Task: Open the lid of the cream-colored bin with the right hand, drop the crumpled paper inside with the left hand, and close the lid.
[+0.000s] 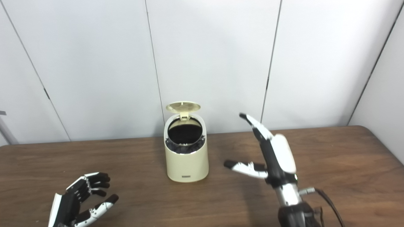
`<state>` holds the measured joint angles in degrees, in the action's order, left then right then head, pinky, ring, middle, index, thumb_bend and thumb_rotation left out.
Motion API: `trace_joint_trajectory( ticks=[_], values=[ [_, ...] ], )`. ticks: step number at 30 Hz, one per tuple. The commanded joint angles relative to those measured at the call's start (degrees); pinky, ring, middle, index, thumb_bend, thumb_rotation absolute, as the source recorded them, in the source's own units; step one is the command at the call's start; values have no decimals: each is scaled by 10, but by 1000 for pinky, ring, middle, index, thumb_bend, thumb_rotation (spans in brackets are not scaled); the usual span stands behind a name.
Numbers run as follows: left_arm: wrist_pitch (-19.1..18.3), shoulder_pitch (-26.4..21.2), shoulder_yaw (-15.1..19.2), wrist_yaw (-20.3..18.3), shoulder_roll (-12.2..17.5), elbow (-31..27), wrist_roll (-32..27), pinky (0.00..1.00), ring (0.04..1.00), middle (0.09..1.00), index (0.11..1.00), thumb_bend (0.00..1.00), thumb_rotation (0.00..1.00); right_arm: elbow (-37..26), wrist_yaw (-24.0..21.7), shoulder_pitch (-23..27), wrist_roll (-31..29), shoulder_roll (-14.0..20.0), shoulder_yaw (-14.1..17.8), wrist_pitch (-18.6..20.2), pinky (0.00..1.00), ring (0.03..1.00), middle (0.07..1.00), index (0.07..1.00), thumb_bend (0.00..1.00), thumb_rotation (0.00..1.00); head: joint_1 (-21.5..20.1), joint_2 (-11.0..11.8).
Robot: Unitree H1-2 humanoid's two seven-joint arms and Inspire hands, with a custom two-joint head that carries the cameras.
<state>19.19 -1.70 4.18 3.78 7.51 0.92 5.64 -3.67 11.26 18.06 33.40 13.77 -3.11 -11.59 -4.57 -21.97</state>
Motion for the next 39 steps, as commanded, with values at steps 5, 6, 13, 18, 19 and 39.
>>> trace_joint_trajectory(
  ticks=[5,6,13,18,19,39],
  values=[
    [12,-5,-3,3,-8,7,3,514,609,641,637,758,129,-53,-46,82,21,3,-10,30,748,868,873,875,876,790,1,-1],
    [12,-5,-3,2,-8,6,1,515,609,641,635,760,123,-60,-58,91,28,3,-14,42,756,877,878,877,871,794,2,-1],
    [17,-6,-4,3,-10,9,3,497,600,633,632,768,142,-89,-136,146,54,3,-39,105,663,818,878,866,896,768,2,0],
    [14,-8,-5,6,-12,8,13,490,597,629,630,773,153,-88,-189,183,66,17,-57,127,611,802,873,874,887,728,3,1],
    [14,-8,-5,6,-13,8,14,488,596,628,629,772,151,-89,-200,190,69,21,-60,130,624,806,869,873,881,722,3,1],
    [24,-9,-10,7,-15,12,22,469,581,623,629,759,108,-44,-395,316,166,70,-139,205,738,840,859,858,906,739,5,5]
  ],
)
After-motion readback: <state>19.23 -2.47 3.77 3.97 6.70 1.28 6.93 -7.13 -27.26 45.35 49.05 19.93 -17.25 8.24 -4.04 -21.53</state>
